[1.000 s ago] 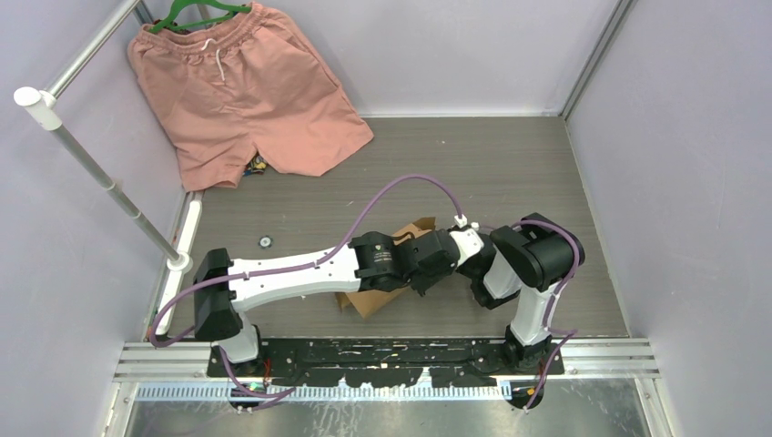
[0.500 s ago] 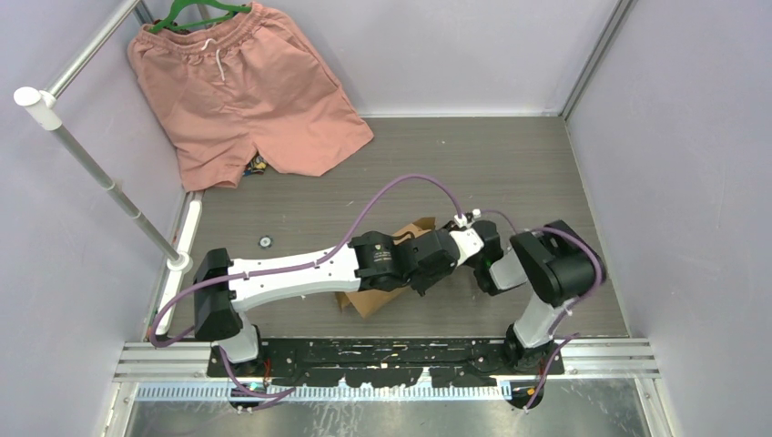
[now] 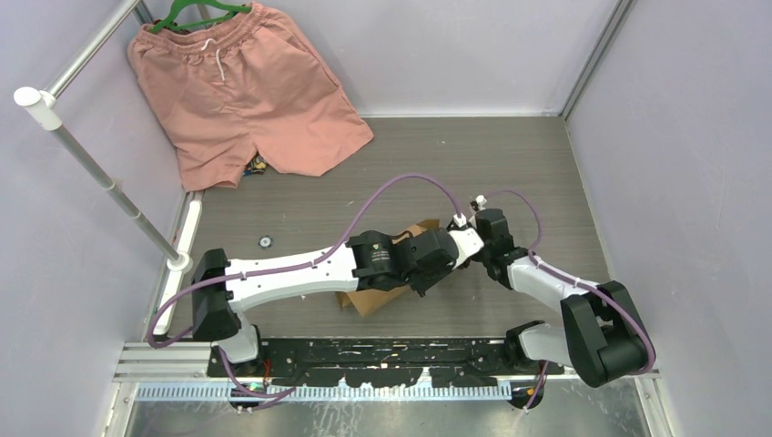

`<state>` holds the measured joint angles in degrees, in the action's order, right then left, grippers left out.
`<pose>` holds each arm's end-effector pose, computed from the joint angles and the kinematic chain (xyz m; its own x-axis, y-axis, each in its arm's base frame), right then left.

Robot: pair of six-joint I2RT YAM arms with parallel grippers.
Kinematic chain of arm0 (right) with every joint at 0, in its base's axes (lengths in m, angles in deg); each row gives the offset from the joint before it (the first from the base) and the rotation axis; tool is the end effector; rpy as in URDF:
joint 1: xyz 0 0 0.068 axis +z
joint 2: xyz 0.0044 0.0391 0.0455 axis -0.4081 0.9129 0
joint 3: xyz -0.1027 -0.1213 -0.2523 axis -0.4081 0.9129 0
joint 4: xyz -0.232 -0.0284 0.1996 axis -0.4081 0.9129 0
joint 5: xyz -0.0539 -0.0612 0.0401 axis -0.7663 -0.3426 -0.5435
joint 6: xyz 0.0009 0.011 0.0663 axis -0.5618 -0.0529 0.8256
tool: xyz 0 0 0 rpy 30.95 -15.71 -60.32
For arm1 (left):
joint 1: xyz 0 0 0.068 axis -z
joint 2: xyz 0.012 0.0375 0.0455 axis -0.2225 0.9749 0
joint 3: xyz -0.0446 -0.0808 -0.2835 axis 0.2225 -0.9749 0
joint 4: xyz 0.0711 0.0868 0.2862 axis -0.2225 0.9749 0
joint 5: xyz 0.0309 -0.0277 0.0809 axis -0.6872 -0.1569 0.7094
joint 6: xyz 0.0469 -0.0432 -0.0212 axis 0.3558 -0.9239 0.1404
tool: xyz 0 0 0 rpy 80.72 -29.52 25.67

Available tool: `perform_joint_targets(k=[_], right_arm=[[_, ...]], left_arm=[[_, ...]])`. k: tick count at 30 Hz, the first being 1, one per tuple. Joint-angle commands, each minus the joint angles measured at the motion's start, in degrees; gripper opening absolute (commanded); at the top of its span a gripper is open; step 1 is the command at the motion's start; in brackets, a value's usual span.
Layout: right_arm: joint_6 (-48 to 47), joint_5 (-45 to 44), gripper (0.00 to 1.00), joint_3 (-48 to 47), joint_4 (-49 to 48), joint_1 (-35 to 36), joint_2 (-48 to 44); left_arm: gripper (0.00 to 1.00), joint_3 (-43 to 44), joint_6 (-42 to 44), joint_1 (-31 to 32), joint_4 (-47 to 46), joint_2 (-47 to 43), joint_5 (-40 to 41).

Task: Fold the paper box
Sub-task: Fold the paper box at the center of the board.

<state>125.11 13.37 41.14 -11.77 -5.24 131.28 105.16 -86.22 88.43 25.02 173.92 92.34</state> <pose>0.2485 0.1076 0.1439 -0.8315 0.4365 -0.3435 0.0329 0.6561 0.7540 0.1202 -0.4160 0.3279 -0.3506 0.6455 -0.6785 0.8513 0.5216 0.0563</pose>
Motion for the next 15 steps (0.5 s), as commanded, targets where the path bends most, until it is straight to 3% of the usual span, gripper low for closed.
perform_joint_targets(k=[1,15], right_arm=[[-3.1,-3.5,0.44,1.6,1.5,0.2,-0.2],[-2.6,-7.6,0.37,2.2,-5.4,-0.4,5.4]], left_arm=[[0.06,0.6,-2.0,-0.6,-0.4,-2.1,-2.0],[0.07,-1.1,-2.7,-1.7,-1.9,-3.1,-3.8]])
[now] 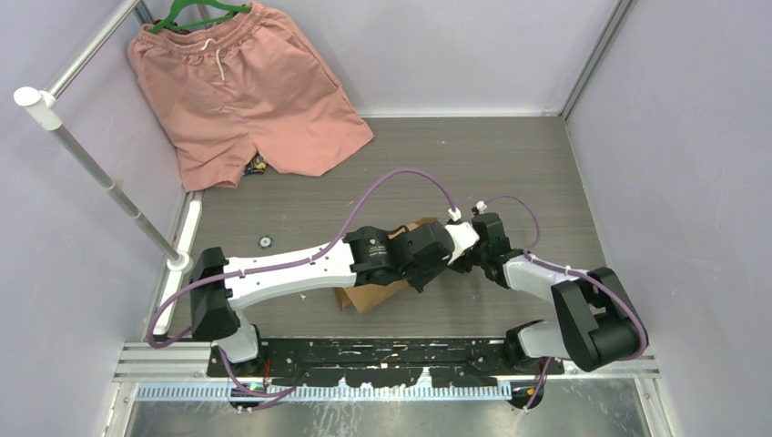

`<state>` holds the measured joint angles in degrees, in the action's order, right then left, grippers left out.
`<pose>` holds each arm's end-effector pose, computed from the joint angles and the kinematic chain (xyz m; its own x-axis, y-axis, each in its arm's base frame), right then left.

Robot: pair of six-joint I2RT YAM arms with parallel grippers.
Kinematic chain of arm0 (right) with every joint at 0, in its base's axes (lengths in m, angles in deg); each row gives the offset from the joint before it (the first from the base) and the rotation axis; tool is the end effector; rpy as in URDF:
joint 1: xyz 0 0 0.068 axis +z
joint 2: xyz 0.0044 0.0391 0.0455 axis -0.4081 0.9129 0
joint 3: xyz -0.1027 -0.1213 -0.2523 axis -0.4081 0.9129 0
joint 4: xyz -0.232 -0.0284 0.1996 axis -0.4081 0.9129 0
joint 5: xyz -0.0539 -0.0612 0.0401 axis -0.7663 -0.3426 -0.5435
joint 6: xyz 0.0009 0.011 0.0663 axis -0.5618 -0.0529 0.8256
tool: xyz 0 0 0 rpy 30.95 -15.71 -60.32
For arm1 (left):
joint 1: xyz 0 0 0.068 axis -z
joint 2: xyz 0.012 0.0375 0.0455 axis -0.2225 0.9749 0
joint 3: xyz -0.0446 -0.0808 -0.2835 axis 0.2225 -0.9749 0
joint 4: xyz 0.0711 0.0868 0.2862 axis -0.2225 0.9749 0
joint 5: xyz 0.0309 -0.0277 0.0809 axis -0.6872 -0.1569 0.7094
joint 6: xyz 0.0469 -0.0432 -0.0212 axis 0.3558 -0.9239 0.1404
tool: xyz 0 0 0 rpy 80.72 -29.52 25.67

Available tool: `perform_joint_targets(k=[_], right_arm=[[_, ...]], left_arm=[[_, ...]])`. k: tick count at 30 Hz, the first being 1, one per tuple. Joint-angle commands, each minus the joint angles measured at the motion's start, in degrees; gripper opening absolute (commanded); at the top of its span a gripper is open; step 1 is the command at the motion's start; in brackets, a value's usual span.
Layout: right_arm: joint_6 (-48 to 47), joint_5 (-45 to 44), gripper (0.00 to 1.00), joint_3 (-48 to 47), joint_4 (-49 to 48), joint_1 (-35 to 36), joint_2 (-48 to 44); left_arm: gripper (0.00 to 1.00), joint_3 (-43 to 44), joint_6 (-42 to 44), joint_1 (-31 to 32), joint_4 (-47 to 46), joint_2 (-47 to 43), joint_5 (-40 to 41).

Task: Fold the paper box
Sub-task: Fold the paper box at the center of the board.

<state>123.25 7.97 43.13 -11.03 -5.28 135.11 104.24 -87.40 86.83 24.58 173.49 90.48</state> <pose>0.2428 0.1005 0.1135 -0.8324 0.4413 -0.3351 0.1189 0.7330 0.6698 0.1296 -0.4112 0.3252 -0.3884 0.6283 -0.6741 0.8411 0.5405 0.0192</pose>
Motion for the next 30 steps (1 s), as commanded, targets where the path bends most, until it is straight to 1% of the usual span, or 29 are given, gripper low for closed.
perform_joint_targets(k=[1,3,5,12,17,25,30], right_arm=[[-0.7,-2.4,0.37,0.4,-7.1,-0.4,2.2],[-0.6,-2.6,0.30,0.6,-8.8,-0.6,3.1],[-0.5,-3.3,0.27,0.8,-9.1,-0.7,3.4],[-2.1,-6.0,0.21,-0.3,-7.2,-1.1,2.9],[-1.9,-6.2,0.17,-0.8,-9.6,-1.2,6.2],[-0.4,-4.1,0.16,-0.9,-15.9,-1.2,12.4],[0.4,-2.5,0.16,-0.4,-18.9,-1.1,13.6]], left_arm=[[0.07,-0.2,-1.6,-0.1,-1.4,-2.8,-1.9],[0.07,-0.1,-1.6,-0.1,-1.4,-2.8,-2.0],[0.07,-0.1,-1.6,-0.1,-1.4,-2.8,-2.1],[0.07,-0.1,-1.6,-0.1,-1.6,-2.7,-2.4],[0.07,0.0,-1.6,-0.1,-1.7,-2.6,-2.5],[0.07,-0.5,-1.7,-0.1,-2.3,-3.0,-2.7],[0.07,-0.5,-1.7,-0.3,-2.4,-3.0,-3.0]])
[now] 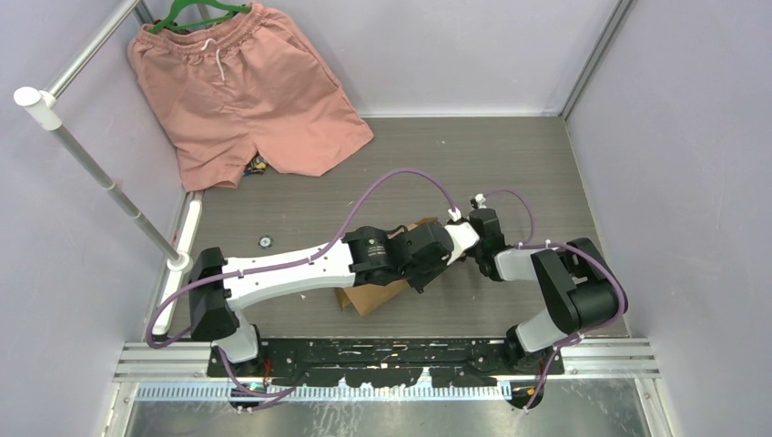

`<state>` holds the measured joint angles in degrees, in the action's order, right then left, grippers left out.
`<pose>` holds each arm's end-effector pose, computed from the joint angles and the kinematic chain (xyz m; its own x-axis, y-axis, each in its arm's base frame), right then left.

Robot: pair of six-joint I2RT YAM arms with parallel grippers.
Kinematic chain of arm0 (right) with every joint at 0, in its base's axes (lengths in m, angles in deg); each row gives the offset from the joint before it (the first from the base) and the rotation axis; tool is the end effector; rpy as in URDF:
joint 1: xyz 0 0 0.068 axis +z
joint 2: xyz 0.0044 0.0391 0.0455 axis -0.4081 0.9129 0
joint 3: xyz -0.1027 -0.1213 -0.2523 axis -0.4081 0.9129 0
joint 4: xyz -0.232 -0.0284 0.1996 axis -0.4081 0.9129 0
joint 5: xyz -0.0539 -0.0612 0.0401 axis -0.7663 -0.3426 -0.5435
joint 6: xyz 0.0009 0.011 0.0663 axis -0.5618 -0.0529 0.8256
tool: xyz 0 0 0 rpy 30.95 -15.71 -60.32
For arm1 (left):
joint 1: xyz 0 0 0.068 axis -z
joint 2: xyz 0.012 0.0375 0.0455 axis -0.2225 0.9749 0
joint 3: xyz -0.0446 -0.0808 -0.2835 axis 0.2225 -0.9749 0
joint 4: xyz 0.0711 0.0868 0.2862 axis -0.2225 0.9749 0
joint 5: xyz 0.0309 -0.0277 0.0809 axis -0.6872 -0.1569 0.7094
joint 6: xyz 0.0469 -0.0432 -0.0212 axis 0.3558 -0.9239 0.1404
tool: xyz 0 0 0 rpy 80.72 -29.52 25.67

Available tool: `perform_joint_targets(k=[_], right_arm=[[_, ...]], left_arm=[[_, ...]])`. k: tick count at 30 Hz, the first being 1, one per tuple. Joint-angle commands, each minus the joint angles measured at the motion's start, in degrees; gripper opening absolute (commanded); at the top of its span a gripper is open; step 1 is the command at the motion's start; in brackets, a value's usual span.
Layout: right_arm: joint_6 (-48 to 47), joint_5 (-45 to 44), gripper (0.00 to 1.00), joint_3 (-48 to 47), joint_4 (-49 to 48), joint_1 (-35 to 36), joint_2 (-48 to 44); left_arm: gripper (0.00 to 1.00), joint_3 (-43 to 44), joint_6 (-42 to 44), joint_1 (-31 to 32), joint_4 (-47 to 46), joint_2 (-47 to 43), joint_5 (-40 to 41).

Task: Fold the paper box
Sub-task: Fold the paper box at the center of the board.

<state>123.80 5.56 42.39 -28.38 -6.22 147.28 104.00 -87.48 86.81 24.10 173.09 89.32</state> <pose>0.2708 0.1027 0.0910 -0.7692 0.4890 -0.4114 0.0889 0.7193 0.6889 0.1285 -0.4106 0.3270 -0.3893 0.6225 -0.6789 0.8476 0.5306 0.0005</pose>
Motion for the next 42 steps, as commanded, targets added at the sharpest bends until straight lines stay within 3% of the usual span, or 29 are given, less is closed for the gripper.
perform_joint_targets(k=[1,21,42], right_arm=[[0.0,0.3,0.16,0.5,-1.8,-0.2,1.4],[2.9,8.0,0.16,2.0,-7.0,-0.2,0.5],[7.0,10.6,0.16,2.7,-14.0,1.8,1.7]], left_arm=[[0.07,-0.3,-1.6,-0.3,-1.8,-2.6,-1.9],[0.07,0.3,-1.6,-0.5,-2.1,-1.9,-2.5],[0.07,-0.3,-1.9,-0.5,-3.0,-1.5,-3.1]])
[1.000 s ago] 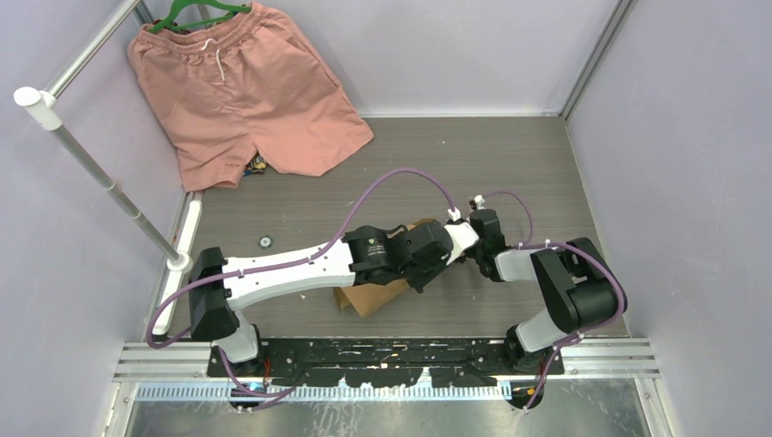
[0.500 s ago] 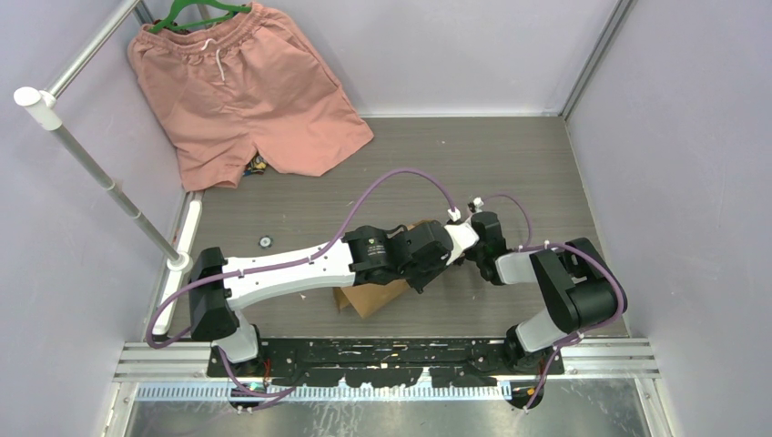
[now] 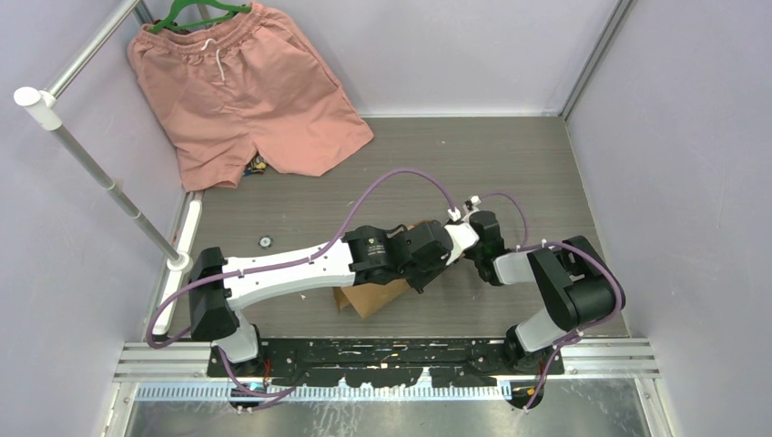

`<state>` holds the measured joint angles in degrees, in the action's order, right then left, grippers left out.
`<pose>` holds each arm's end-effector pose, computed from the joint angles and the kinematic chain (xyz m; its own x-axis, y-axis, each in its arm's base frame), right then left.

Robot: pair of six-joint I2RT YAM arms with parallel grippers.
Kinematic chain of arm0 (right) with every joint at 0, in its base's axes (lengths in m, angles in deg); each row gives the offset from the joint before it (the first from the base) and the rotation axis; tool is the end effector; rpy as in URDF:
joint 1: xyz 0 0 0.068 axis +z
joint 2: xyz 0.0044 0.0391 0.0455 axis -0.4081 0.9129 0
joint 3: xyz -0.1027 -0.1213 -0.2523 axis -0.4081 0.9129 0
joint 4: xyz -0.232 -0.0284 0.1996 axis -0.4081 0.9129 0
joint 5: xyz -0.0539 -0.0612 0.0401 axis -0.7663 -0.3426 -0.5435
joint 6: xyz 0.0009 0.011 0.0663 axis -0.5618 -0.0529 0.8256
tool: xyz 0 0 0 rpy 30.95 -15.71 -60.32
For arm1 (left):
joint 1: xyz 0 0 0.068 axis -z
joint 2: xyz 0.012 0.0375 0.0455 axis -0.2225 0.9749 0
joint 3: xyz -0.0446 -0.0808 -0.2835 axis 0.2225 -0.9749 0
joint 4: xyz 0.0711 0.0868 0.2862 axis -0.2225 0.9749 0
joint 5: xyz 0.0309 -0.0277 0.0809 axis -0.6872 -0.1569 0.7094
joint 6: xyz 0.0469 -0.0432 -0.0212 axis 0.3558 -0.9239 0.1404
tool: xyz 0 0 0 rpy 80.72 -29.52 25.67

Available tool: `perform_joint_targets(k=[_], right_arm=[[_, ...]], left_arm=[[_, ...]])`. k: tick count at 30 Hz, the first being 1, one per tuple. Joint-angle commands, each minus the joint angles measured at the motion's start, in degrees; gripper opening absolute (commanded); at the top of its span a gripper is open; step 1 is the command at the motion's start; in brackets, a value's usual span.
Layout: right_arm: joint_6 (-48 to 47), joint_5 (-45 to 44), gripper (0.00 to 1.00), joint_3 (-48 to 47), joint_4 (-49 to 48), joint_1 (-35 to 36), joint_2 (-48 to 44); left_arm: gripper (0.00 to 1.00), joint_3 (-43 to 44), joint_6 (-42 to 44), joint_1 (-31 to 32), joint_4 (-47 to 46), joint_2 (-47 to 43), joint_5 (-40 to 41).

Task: Fold the paper box
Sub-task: Fold the paper box at the center of the board.

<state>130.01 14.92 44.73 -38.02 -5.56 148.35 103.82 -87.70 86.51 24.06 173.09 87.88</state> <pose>0.2636 0.1125 0.0933 -0.8074 0.4913 -0.3268 0.0241 0.5808 0.8137 0.1294 -0.4103 0.3257 -0.3981 0.6230 -0.6733 0.8520 0.5232 -0.0196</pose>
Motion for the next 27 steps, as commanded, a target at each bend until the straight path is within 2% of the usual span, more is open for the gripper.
perform_joint_targets(k=[1,27], right_arm=[[1.0,1.2,0.16,0.3,-4.6,1.4,0.7],[2.7,-0.7,0.16,1.6,-8.9,7.9,5.2]], left_arm=[[0.07,-0.2,-1.8,-0.2,-3.0,-1.5,-1.7],[0.07,-0.5,-2.0,-0.2,-3.1,-1.9,-1.7]])
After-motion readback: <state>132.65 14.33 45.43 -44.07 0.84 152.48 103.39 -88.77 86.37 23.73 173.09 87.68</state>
